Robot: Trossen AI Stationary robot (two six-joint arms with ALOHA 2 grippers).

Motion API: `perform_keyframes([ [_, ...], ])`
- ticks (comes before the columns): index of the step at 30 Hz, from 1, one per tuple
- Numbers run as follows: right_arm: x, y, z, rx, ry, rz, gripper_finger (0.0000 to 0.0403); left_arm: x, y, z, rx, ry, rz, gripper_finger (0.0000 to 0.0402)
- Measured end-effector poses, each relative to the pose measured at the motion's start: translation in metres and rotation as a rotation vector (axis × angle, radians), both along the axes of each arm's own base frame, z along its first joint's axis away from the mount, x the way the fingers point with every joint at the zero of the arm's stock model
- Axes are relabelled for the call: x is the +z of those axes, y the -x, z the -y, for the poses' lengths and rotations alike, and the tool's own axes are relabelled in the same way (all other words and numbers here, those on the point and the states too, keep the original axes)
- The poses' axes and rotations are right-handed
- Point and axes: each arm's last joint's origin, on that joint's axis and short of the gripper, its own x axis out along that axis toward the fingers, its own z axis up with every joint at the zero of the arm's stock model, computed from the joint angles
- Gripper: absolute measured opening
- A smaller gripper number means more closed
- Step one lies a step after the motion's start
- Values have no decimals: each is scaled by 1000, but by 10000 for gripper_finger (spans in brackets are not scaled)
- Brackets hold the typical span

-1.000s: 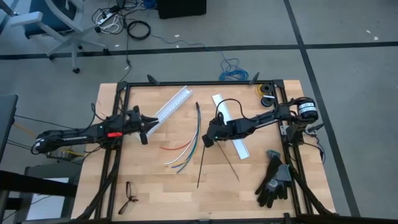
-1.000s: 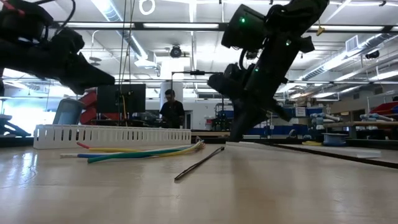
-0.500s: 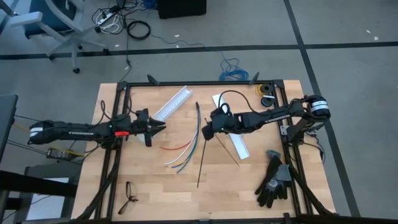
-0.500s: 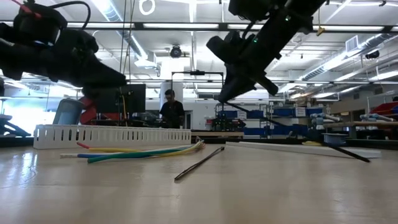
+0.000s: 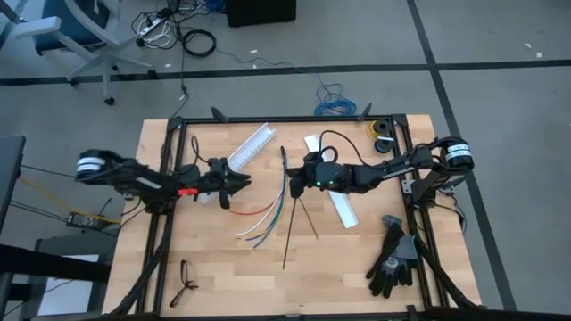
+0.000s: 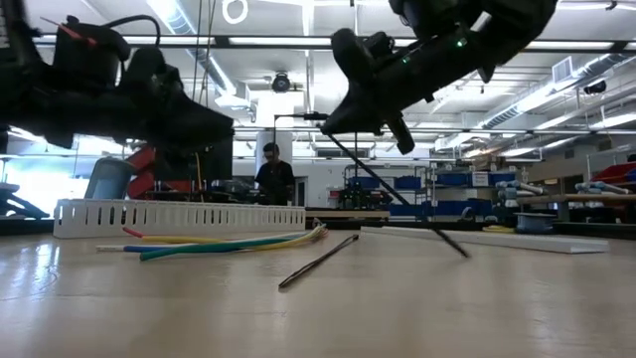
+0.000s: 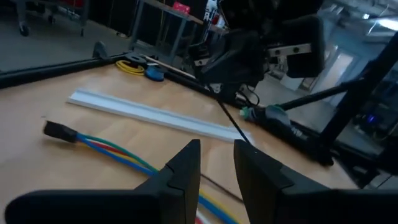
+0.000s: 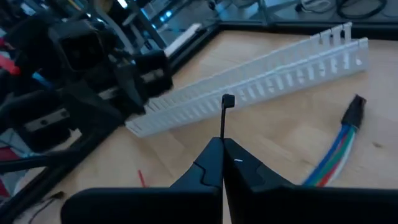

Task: Ziptie cables
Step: Prepare the right black zip tie to wrap the cable wires

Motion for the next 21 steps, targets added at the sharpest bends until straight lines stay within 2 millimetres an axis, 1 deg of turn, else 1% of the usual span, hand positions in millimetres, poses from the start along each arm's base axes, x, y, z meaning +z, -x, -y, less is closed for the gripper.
perform_keyframes([
  [3,-4,2,1,-2,1,-6,0,-3,-17,-2,-30,24,10,106],
  [10,0,1,1,19,33,14,0,-8,-63,-8,-122,76,62,106],
  [13,1,0,0,39,39,21,0,-9,-80,-10,-159,91,84,106],
  [17,1,0,0,42,46,23,0,-11,-99,-13,-173,113,93,106],
  [21,1,0,0,49,53,19,0,-13,-112,-15,-175,122,103,106],
])
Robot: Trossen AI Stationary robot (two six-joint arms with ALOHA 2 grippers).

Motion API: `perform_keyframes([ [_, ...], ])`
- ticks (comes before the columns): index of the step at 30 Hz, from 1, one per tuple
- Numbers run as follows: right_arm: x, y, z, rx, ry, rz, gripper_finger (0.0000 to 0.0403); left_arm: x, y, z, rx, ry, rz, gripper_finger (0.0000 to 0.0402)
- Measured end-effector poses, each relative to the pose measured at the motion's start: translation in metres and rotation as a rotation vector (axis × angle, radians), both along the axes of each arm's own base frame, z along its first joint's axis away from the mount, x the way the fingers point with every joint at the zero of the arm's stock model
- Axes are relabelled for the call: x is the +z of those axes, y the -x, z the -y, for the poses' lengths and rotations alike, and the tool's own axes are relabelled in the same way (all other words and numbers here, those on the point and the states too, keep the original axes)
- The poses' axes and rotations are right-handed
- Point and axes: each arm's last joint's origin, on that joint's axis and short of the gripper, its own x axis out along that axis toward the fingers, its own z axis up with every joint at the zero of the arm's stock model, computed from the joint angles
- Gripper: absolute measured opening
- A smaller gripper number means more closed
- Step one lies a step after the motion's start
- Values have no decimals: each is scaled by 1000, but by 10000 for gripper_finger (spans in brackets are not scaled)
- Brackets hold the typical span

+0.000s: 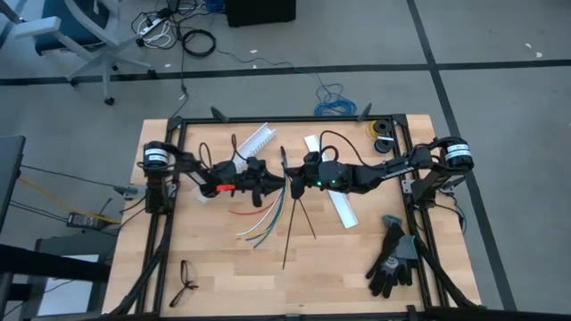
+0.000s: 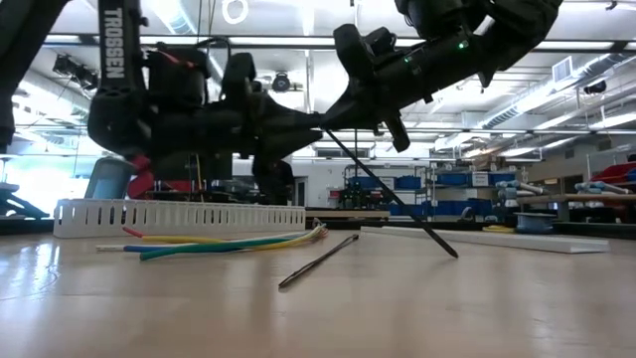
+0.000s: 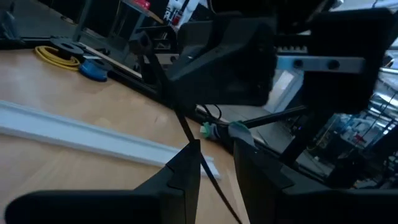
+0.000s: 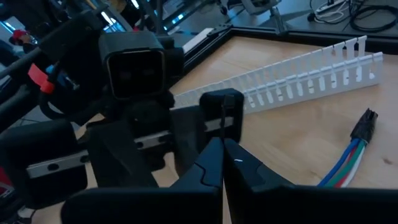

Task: Ziptie cables
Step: Prepare the right black zip tie to wrap the cable wires

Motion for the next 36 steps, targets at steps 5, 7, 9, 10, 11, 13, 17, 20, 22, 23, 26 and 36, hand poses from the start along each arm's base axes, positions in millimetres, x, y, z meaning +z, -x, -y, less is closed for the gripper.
perform_keyframes([
  [5,0,0,0,15,-4,0,0,2,-6,-1,7,7,14,106],
  [7,0,0,-1,19,-4,0,0,2,-6,-2,29,6,14,106],
  [9,0,0,-1,19,-4,2,0,2,-6,-3,49,-3,14,106],
  [10,0,0,-1,19,-4,4,0,2,-6,-3,59,-10,14,106],
  [11,1,0,-1,19,-4,6,0,1,-6,-3,64,-10,12,106],
  [13,1,0,-1,19,-4,6,0,1,-6,-3,70,-10,10,106],
  [17,1,0,-1,22,-6,11,0,1,-6,-4,74,13,8,106],
  [20,1,-1,-1,32,-10,11,0,0,-6,-4,72,39,1,106],
  [22,1,-1,-1,34,-16,13,0,0,-6,-4,73,39,0,106],
  [23,1,-1,-1,32,-24,16,0,0,-6,-4,73,39,-2,106],
  [26,1,-1,-1,33,-36,19,0,0,-6,-4,74,42,-2,106],
  [36,-3,0,-1,28,-61,-14,0,-3,0,-12,43,38,-12,106],
])
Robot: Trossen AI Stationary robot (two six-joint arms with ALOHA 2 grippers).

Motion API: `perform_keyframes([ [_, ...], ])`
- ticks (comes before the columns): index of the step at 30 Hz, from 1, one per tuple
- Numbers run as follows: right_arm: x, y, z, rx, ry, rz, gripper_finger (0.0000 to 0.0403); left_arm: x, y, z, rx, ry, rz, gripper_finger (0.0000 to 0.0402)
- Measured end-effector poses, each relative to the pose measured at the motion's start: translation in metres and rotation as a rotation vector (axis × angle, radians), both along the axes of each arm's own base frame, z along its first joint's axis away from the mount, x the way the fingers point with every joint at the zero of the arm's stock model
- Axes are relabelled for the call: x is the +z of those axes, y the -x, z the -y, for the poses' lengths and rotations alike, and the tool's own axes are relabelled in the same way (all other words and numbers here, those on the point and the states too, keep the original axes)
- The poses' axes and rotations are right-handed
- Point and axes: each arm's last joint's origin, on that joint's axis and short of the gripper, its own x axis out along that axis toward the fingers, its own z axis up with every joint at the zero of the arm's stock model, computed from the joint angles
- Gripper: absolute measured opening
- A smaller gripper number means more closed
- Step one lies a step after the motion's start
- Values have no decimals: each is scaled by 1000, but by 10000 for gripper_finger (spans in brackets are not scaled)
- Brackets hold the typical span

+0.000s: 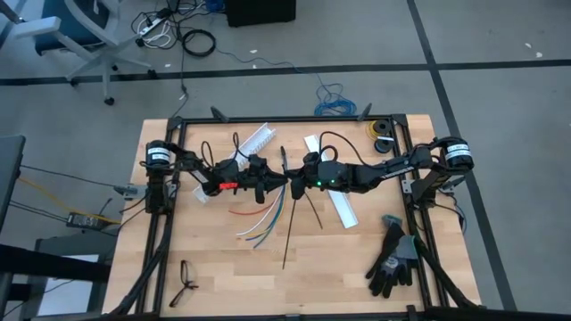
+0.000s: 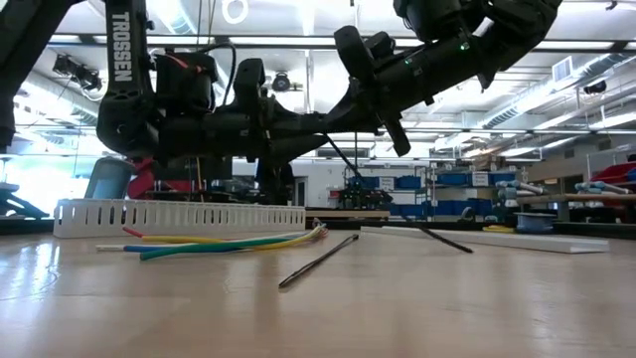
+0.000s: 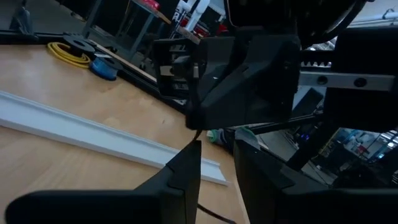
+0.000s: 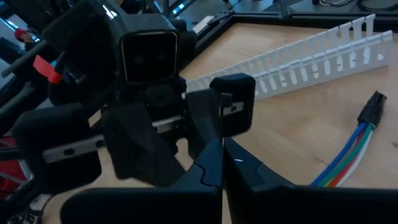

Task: Ziptie cables
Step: Prepare the right black zip tie to wrap the cable wires

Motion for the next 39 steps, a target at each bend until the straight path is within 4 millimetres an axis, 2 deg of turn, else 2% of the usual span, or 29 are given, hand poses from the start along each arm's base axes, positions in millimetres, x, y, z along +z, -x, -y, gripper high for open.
perform_keyframes([
  [9,0,0,2,0,4,1,0,-3,8,-7,30,2,-9,106],
  [31,2,-1,5,7,9,16,0,3,-11,-5,-9,-26,-26,104],
  [35,2,-1,4,12,9,18,0,3,-11,-5,4,-47,-28,78],
  [39,2,-1,4,15,8,18,0,3,-11,-5,4,-52,-21,26],
])
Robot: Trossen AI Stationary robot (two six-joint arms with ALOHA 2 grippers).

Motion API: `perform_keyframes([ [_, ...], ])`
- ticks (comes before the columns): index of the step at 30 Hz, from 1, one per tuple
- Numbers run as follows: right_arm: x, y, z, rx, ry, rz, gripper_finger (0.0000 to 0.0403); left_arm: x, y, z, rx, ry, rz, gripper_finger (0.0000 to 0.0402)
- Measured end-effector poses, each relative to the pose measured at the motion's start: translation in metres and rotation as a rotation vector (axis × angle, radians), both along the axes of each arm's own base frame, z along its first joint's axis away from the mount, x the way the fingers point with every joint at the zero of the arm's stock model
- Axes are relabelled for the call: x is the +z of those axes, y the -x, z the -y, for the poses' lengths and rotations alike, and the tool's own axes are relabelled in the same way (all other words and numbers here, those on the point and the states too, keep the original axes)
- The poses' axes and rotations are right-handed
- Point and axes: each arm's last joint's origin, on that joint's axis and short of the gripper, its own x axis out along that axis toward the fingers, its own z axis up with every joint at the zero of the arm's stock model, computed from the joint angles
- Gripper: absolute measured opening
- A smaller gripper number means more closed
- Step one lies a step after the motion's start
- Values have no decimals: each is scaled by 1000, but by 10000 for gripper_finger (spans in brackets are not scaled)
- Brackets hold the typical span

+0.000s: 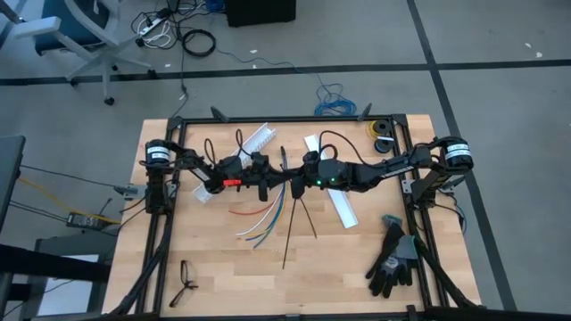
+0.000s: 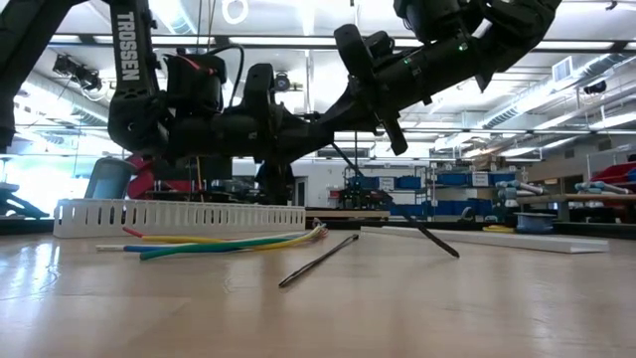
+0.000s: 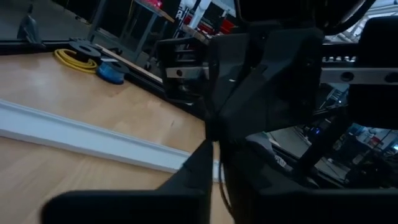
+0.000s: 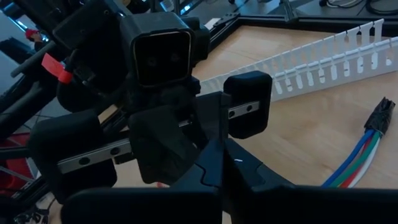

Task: Ziptie cables
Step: Prepare the right black zip tie to wrap the cable wires

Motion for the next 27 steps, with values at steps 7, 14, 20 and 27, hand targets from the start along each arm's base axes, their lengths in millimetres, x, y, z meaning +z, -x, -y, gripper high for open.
perform_keyframes([
  [7,0,0,0,1,6,-2,0,0,0,0,0,0,-3,4],
  [14,0,0,-1,38,75,-28,9,-1,1,-1,-30,0,-13,2],
  [20,-3,1,-1,45,75,-59,53,-9,11,-4,-15,13,-52,1],
  [27,-21,8,-3,54,29,-248,80,-18,26,-8,-45,26,-92,1],
])
